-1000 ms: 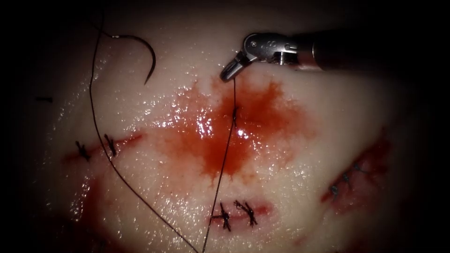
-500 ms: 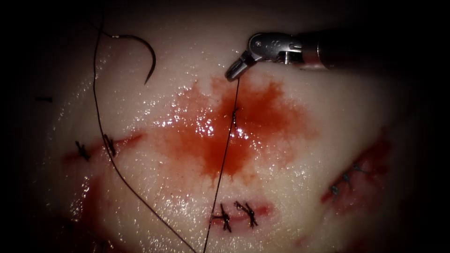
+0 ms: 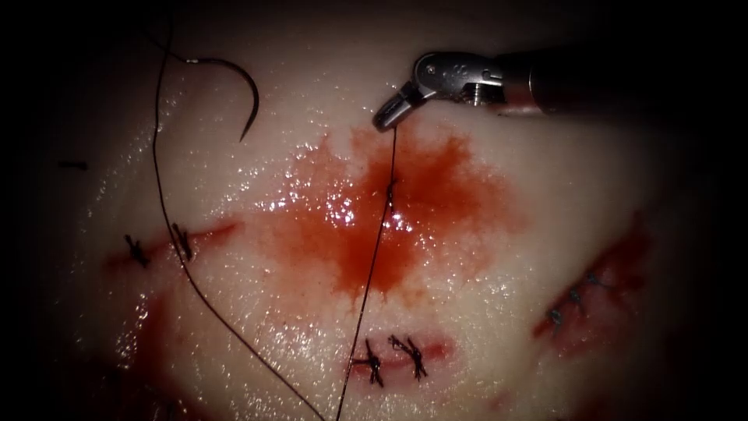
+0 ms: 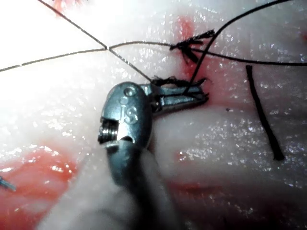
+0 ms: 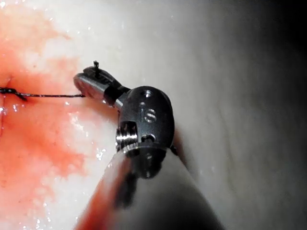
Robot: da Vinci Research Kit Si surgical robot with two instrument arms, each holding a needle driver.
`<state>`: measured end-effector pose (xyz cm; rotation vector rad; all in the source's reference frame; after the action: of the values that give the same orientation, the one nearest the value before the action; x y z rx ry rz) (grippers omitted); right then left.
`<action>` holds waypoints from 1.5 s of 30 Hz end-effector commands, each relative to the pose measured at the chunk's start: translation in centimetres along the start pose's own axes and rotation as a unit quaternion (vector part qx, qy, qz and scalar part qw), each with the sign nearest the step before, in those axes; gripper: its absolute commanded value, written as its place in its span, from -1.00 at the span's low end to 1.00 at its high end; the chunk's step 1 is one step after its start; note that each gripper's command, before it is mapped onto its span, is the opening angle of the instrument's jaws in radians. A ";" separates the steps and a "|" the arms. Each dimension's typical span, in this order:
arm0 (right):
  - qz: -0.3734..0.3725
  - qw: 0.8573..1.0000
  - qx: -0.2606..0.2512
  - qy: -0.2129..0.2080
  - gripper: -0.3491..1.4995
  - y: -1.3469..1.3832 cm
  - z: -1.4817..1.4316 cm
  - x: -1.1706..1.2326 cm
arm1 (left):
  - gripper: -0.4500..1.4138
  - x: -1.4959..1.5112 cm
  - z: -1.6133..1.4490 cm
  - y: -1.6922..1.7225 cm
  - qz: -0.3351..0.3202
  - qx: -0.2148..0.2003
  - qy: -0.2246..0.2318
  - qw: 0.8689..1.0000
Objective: Wound Closure
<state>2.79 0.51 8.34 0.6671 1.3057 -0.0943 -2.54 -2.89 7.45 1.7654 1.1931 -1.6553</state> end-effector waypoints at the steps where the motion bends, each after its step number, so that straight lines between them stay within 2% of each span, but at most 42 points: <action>1: 0.001 1.000 -0.008 0.010 0.74 -0.03 0.06 0.04 | -1.00 0.02 -0.03 -0.09 0.011 0.013 -0.009 1.000; 3: 0.006 0.999 -0.019 0.031 0.85 -0.10 -0.03 0.11 | -1.00 0.24 -0.22 -0.20 0.032 0.041 -0.031 0.998; 5: 0.025 0.996 -0.061 0.065 0.96 -0.16 -0.24 0.25 | -1.00 0.57 -0.48 -0.35 0.064 0.080 -0.048 0.994; 9: 0.024 0.988 -0.105 0.107 0.98 -0.24 -0.63 0.40 | -1.00 1.01 -0.85 -0.57 0.110 0.149 -0.062 0.981; 10: 0.021 0.984 -0.130 0.117 0.98 -0.32 -0.81 0.46 | -1.00 1.19 -1.02 -0.66 0.129 0.178 -0.071 0.973; 14: 0.011 0.977 -0.169 0.127 0.98 -0.54 -1.16 0.56 | -1.00 1.55 -1.40 -0.82 0.172 0.220 -0.094 0.956; 20: 0.013 0.971 -0.208 0.120 0.96 -0.91 -1.45 0.62 | -1.00 1.86 -1.84 -1.01 0.205 0.269 -0.135 0.931; 24: 0.017 0.966 -0.234 0.114 0.94 -1.10 -1.55 0.68 | -1.00 2.02 -2.07 -1.10 0.226 0.308 -0.144 0.913; 26: 0.016 0.965 -0.237 0.114 0.91 -1.18 -1.53 0.71 | -1.00 2.09 -2.15 -1.14 0.242 0.321 -0.131 0.906; 27: 0.016 0.962 -0.246 0.115 0.87 -1.27 -1.45 0.74 | -1.00 2.14 -2.21 -1.18 0.264 0.338 -0.116 0.896; 32: 0.018 0.956 -0.271 0.109 0.80 -1.45 -1.10 0.83 | -1.00 2.20 -2.27 -1.25 0.289 0.358 -0.106 0.881; 34: 0.018 0.950 -0.287 0.123 0.63 -1.51 -0.99 0.87 | -1.00 2.24 -2.31 -1.28 0.299 0.371 -0.096 0.874; 37: 0.015 0.942 -0.300 0.147 0.22 -1.59 -0.78 0.93 | -1.00 2.33 -2.41 -1.33 0.321 0.394 -0.067 0.858; 40: 0.013 0.942 -0.298 0.155 -0.20 -1.66 -0.49 0.94 | -1.00 2.38 -2.51 -1.40 0.340 0.406 -0.051 0.847; 42: 0.015 0.943 -0.294 0.158 -0.95 -1.69 -0.26 0.91 | -1.00 2.40 -2.56 -1.47 0.348 0.409 -0.039 0.843; 45: 0.020 0.943 -0.291 0.161 -0.93 -1.66 0.00 0.83 | -1.00 2.40 -2.63 -1.58 0.362 0.413 -0.021 0.835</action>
<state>2.22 -0.55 6.87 0.1978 1.5351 0.4386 -2.50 0.72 5.99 2.2226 -0.3561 -1.7547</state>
